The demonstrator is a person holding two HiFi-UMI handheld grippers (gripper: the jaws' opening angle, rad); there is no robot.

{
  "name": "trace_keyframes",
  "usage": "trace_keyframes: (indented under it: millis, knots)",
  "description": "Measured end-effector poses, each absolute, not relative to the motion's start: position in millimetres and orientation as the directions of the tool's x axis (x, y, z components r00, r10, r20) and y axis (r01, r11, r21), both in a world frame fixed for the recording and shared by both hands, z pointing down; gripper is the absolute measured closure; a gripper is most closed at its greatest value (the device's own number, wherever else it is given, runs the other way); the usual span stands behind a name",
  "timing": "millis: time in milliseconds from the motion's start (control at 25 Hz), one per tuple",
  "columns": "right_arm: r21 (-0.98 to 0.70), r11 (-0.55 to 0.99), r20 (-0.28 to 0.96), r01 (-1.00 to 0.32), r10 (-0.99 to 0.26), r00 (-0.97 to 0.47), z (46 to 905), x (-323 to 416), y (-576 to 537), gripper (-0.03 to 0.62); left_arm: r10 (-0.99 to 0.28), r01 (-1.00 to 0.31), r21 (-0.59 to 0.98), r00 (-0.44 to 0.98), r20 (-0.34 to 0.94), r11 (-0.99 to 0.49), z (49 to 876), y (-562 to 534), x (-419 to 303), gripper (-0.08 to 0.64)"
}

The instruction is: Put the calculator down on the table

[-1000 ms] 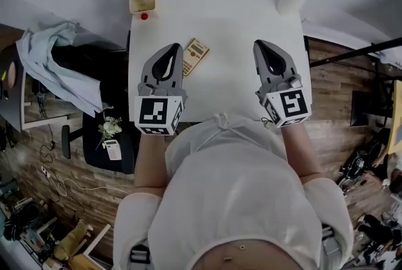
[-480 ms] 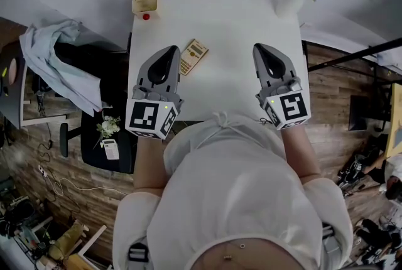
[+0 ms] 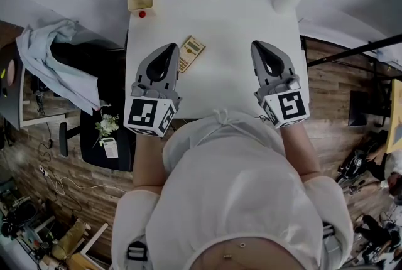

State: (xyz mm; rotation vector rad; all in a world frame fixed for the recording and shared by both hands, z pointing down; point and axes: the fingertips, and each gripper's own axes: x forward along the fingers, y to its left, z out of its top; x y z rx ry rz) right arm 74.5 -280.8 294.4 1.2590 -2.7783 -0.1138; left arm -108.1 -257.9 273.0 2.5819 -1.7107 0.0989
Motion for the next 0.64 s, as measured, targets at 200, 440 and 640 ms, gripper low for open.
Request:
trace_keyframes:
  millis: [200,440,640]
  knots:
    - [0.105,0.659,0.050,-0.745,-0.752,-0.657,297.2,68.2,-282.3,0.592,-0.912,-0.915,-0.019,0.400,0.093,-0.404,278.2,-261.2,-109.0,0.541]
    - [0.104,0.655,0.053,-0.748,-0.755,-0.654,300.4,63.3,-288.7,0.592,-0.907,-0.910,-0.032,0.409,0.096,-0.414,282.5,-265.3,-109.3,0.541]
    - [0.103,0.654,0.059,-0.750,-0.756,-0.651,302.5,57.3,-293.3,0.593,-0.908,-0.911,-0.014,0.409,0.093,-0.412,284.8,-269.4,-117.1,0.541]
